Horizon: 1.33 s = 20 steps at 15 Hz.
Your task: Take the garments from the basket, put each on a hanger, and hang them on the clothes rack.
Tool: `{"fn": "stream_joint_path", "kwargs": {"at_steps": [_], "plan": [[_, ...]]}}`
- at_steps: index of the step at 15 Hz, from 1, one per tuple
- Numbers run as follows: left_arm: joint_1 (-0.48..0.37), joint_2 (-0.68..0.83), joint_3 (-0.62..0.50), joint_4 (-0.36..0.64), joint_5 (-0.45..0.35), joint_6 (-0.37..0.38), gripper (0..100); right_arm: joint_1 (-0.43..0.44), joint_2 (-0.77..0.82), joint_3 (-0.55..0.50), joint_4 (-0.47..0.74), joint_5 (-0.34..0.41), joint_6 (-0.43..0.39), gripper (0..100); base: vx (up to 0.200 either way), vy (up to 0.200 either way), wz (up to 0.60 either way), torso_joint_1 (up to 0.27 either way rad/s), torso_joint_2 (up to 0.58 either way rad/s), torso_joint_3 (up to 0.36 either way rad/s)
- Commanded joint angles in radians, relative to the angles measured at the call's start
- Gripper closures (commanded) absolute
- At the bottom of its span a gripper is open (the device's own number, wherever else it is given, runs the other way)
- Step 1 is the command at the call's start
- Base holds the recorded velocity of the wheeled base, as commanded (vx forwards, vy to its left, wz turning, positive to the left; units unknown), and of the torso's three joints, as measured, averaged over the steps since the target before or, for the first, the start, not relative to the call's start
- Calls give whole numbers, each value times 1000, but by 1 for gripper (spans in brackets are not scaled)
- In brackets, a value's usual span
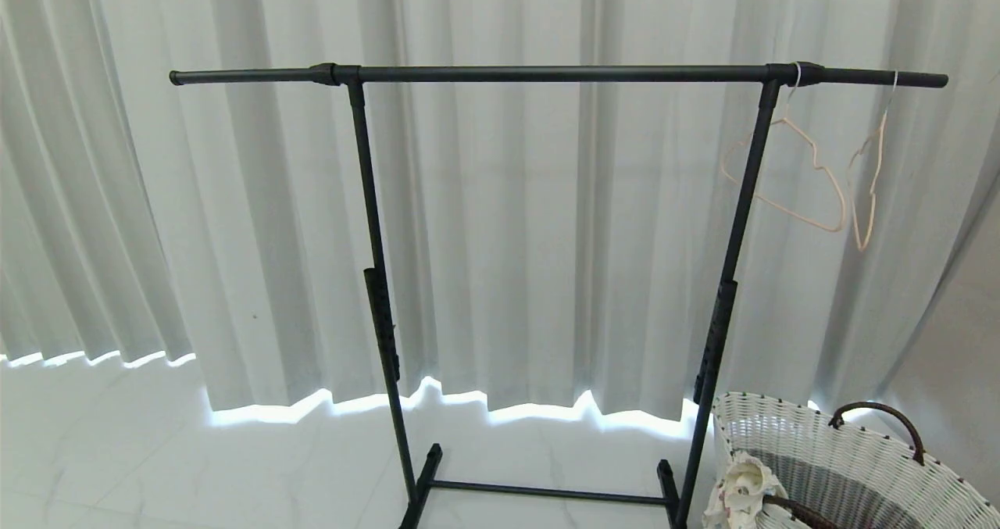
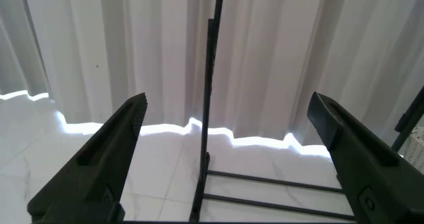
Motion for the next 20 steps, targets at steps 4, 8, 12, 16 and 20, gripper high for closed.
{"fn": "stream_joint_path", "kwargs": {"at_steps": [4,8,12,16,20], "plan": [[-1,0,-1,0,0,-1,0,-1,0,0,0,0,0,0,0,-150,0,2,4,1],[1,0,-1,0,0,1,0,-1,0,0,0,0,0,0,0,0,0,0,0,0],[1,0,0,0,0,1,0,-1,0,0,0,0,0,0,0,0,0,0,0,0],[-1,0,0,0,0,2,0,-1,0,0,0,0,0,0,100,0,0,-1,0,1],[-1,0,-1,0,0,1,0,-1,0,0,0,0,0,0,50,0,0,-38,130,82]]}}
